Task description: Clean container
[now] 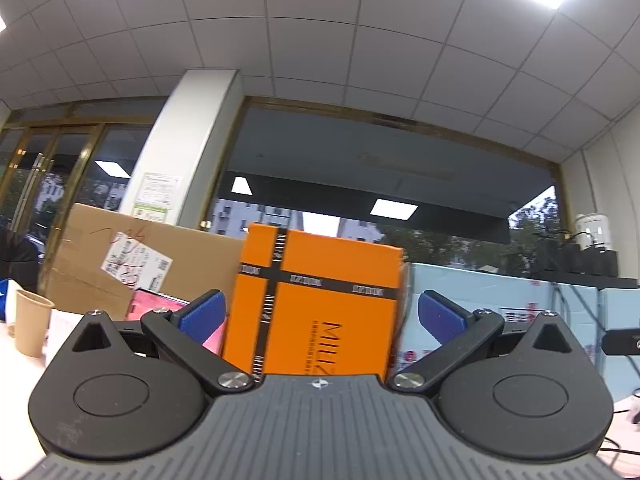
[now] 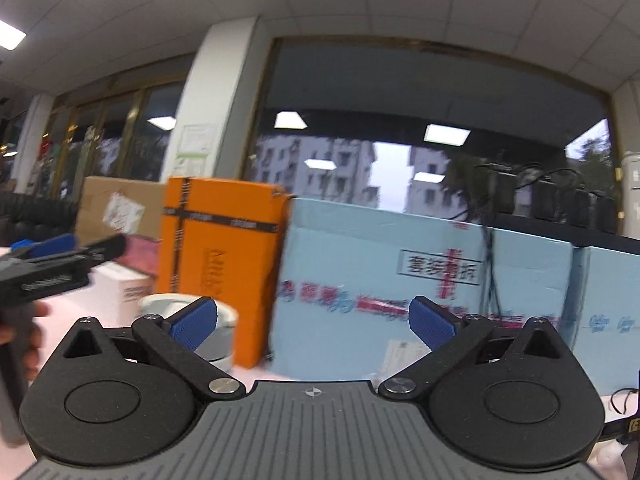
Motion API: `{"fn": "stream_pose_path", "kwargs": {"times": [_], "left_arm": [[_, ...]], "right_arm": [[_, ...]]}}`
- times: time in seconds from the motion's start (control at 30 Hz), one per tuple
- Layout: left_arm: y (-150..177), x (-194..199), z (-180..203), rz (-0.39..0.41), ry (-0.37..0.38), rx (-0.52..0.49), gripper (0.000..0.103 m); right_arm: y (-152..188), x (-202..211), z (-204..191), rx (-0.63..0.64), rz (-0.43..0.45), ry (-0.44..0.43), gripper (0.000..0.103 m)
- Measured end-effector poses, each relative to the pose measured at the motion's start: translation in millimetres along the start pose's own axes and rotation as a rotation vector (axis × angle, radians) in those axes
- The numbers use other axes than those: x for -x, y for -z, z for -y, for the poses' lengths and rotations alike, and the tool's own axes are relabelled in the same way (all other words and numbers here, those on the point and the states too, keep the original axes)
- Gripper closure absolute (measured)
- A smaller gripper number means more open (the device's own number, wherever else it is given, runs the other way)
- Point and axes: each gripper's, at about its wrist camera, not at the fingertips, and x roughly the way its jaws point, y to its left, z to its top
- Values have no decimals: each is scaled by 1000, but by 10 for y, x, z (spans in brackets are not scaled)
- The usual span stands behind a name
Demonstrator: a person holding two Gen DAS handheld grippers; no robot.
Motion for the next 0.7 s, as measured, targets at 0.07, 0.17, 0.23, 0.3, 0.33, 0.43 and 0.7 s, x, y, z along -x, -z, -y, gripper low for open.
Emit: {"fn": "stream_pose_path", "kwargs": {"times": [0.07,0.17,0.23,0.3,0.33,0.43,0.7], "left_arm": [[27,-41,-23,-9,-23,-6,0],[66,-114,-28,-51,-69,-44,0],[96,-159,-46,-82,-107,-53,0],[117,-202,-73,-112,-148,-52,0],[124,-215,-90,-123,-168,-48,0],[143,-217,-132,-140,-186,-39,0],[130,-118,-61,-100,-186,-80,0]], "right_arm": [[90,-128,105,-45,6,63,0],[201,-307,210,-74,30,155,0],[263,-405,245,-68,59,207,0],[333,-466,269,-65,92,239,0],[369,-487,270,-67,93,242,0],[485,-528,251,-59,76,232,0],[502,-512,173,-25,81,192,0]]}}
